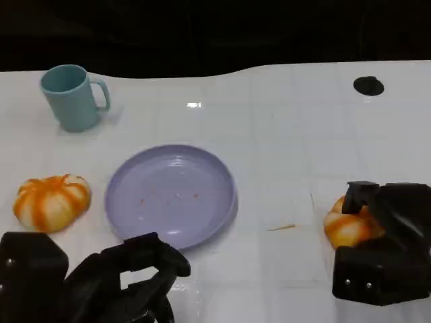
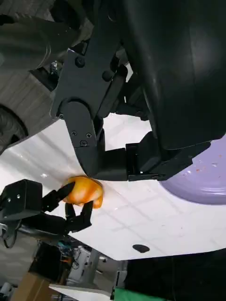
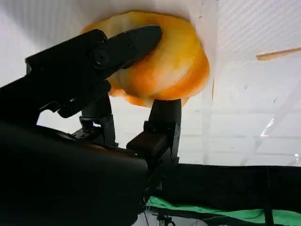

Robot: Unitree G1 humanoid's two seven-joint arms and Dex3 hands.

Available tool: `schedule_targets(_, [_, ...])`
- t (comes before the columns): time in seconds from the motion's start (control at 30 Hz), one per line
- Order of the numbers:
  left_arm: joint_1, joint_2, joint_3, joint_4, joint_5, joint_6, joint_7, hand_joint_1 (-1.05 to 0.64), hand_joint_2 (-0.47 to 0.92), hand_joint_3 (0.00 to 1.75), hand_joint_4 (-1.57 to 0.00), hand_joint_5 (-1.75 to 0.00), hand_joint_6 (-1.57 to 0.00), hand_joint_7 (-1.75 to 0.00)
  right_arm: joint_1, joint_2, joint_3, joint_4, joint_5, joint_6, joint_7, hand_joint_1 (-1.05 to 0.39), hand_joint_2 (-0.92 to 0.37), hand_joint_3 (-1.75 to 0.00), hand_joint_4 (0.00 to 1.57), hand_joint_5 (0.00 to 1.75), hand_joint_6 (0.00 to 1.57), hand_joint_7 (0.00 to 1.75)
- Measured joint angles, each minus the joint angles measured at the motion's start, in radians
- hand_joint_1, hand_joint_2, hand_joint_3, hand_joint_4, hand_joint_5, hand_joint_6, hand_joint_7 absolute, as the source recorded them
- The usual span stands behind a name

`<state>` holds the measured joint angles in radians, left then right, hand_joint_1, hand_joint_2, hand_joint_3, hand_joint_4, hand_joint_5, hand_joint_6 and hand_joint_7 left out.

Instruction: Grasp the bread from the table and place it into the plate.

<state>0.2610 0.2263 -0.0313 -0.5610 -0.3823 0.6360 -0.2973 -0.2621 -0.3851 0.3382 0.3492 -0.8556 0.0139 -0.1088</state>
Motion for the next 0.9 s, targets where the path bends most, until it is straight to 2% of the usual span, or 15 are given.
schedule_targets(0.2, [0.0,0.0,-0.002,0.0,0.0,0.0,0.0,-0.36,0.82,0.73,-0.71,-1.75,-0.6,-1.47,0.0,0.0,-0.001,0.007,0.02,-0.01,-0.048,-0.19,-0.58,-0.77,0.9,1.75,0.73,1.53])
schedule_targets(0.3, [0.0,-0.001,-0.003,-0.004,0.0,0.001,0.001,-0.35,0.82,0.74,-0.71,-1.75,-0.61,-1.47,0.005,0.002,-0.007,0.001,0.044,-0.029,-0.081,-0.17,-0.47,-0.98,0.92,1.75,0.77,1.47])
schedule_targets(0.33, [0.0,-0.001,-0.004,-0.004,0.0,0.001,0.002,-0.35,0.82,0.74,-0.71,-1.75,-0.61,-1.47,0.009,0.003,-0.01,-0.009,0.059,-0.04,-0.093,-0.15,-0.45,-1.02,0.93,1.75,0.73,1.58])
schedule_targets(0.4, [0.0,-0.001,-0.004,-0.004,0.0,0.002,0.006,-0.35,0.82,0.74,-0.71,-1.75,-0.6,-1.46,0.016,0.012,-0.014,-0.038,0.081,-0.069,-0.116,-0.15,-0.44,-1.02,0.94,1.75,0.69,1.7])
schedule_targets(0.47, [0.0,-0.001,-0.006,-0.004,0.0,0.003,0.007,-0.35,0.82,0.75,-0.7,-1.75,-0.61,-1.46,0.019,0.028,-0.017,-0.06,0.102,-0.098,-0.136,-0.15,-0.44,-1.02,0.94,1.75,0.67,1.73])
schedule_targets(0.67, [0.001,-0.001,-0.009,-0.004,0.0,0.003,0.008,-0.34,0.81,0.76,-0.7,-1.75,-0.6,-1.47,0.021,0.077,-0.024,-0.15,0.139,-0.129,-0.148,-0.14,-0.33,-1.25,0.98,1.75,0.71,1.75])
schedule_targets(0.9, [0.006,-0.006,-0.01,-0.009,0.0,0.004,0.014,-0.35,0.81,0.76,-0.7,-1.75,-0.62,-1.46,-0.005,0.151,-0.022,-0.189,0.183,-0.138,-0.105,-0.1,-0.31,-1.27,0.97,1.75,0.71,1.75])
